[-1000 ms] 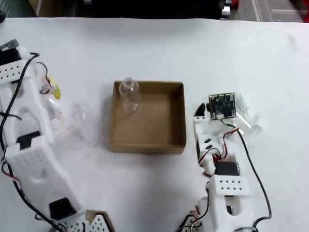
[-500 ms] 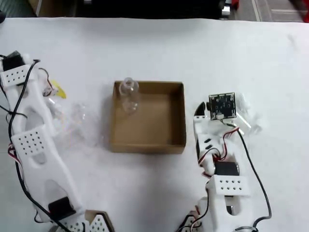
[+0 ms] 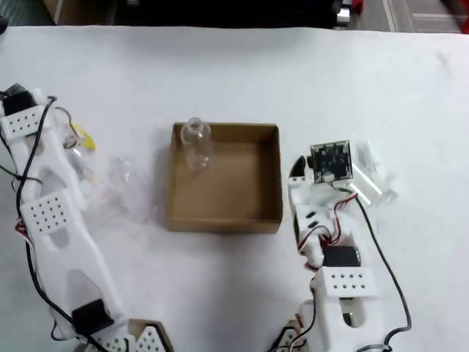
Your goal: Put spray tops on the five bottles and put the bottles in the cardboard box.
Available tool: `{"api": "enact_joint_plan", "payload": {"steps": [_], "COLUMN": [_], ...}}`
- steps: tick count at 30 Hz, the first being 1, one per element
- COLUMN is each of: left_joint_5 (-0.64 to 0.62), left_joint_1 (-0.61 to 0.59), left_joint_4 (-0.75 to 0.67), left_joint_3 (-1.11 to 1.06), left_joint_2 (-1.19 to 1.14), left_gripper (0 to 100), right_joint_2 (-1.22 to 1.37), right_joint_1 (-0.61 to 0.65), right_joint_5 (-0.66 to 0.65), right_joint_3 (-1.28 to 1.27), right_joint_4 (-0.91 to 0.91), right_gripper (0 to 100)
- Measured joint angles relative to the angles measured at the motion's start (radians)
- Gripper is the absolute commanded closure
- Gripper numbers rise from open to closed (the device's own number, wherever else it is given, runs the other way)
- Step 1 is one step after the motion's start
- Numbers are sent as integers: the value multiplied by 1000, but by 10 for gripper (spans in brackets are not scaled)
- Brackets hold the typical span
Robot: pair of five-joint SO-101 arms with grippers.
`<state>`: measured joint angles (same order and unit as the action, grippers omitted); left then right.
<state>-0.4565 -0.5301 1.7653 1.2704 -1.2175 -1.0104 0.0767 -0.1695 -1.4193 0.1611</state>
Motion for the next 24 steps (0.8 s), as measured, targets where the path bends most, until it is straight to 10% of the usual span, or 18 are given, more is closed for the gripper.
{"api": "enact_joint_plan", "payload": {"steps": [24], "left_joint_5": [-28], "left_joint_1": [58], "left_joint_4": [6], "left_joint_3": [-34], "left_joint_2": [0], "left_gripper": [726], "right_joint_2": [0], "right_joint_1": [0], "right_joint_5": [0], "right_joint_3": [0], "right_joint_4": [0], "right_gripper": [981]}}
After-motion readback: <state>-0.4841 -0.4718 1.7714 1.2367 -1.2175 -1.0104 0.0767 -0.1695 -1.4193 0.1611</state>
